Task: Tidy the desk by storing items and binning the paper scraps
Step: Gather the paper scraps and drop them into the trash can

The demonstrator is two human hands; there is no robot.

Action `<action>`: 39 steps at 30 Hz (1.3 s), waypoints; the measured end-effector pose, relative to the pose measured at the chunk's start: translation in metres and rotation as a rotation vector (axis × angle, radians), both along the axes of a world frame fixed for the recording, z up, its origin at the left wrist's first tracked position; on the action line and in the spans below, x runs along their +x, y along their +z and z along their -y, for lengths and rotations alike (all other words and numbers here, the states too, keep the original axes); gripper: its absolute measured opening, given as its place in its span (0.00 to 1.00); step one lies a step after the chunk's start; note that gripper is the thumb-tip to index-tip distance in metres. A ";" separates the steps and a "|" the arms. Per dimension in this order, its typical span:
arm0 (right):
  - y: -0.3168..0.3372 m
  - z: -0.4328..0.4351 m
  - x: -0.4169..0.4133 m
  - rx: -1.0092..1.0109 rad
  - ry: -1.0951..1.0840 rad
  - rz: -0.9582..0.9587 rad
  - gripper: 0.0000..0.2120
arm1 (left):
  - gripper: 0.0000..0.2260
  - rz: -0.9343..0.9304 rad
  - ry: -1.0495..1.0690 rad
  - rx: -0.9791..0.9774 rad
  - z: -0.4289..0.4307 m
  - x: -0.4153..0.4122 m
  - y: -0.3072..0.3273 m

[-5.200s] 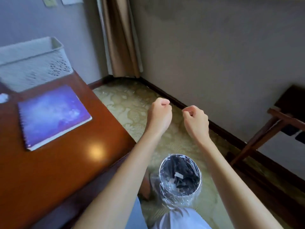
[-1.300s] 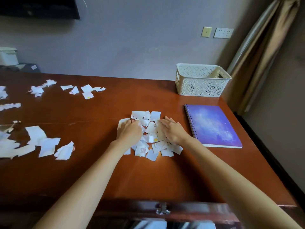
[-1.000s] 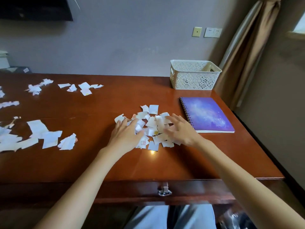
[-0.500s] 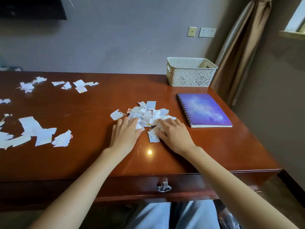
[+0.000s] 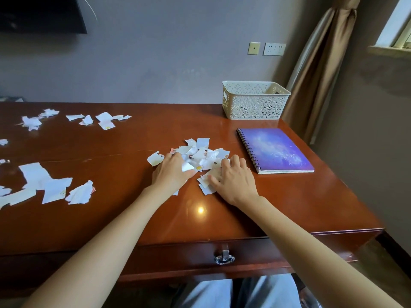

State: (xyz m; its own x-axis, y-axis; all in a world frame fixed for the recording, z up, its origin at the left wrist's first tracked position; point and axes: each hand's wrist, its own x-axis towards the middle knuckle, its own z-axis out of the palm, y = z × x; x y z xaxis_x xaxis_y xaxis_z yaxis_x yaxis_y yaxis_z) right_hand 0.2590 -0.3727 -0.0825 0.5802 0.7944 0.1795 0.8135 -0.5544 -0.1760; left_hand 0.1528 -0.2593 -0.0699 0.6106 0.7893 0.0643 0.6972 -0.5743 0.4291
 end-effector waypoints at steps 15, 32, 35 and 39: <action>0.004 -0.009 -0.003 0.200 -0.017 -0.059 0.10 | 0.20 0.088 0.017 -0.134 -0.014 0.007 0.005; 0.017 -0.019 0.029 0.511 -0.262 -0.420 0.13 | 0.15 0.324 0.046 -0.217 -0.011 0.008 0.025; 0.018 -0.019 0.034 0.546 -0.259 -0.491 0.09 | 0.09 0.346 0.053 -0.216 -0.009 0.009 0.026; 0.021 -0.014 0.040 0.615 -0.260 -0.557 0.10 | 0.07 0.315 0.073 -0.182 -0.008 0.013 0.027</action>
State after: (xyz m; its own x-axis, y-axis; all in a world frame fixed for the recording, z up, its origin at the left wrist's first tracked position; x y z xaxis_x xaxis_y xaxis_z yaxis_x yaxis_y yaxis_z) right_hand 0.2986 -0.3586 -0.0620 0.8608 0.4801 0.1692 0.3807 -0.3865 -0.8400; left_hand 0.1658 -0.2514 -0.0428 0.5246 0.8461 0.0946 0.5509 -0.4221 0.7200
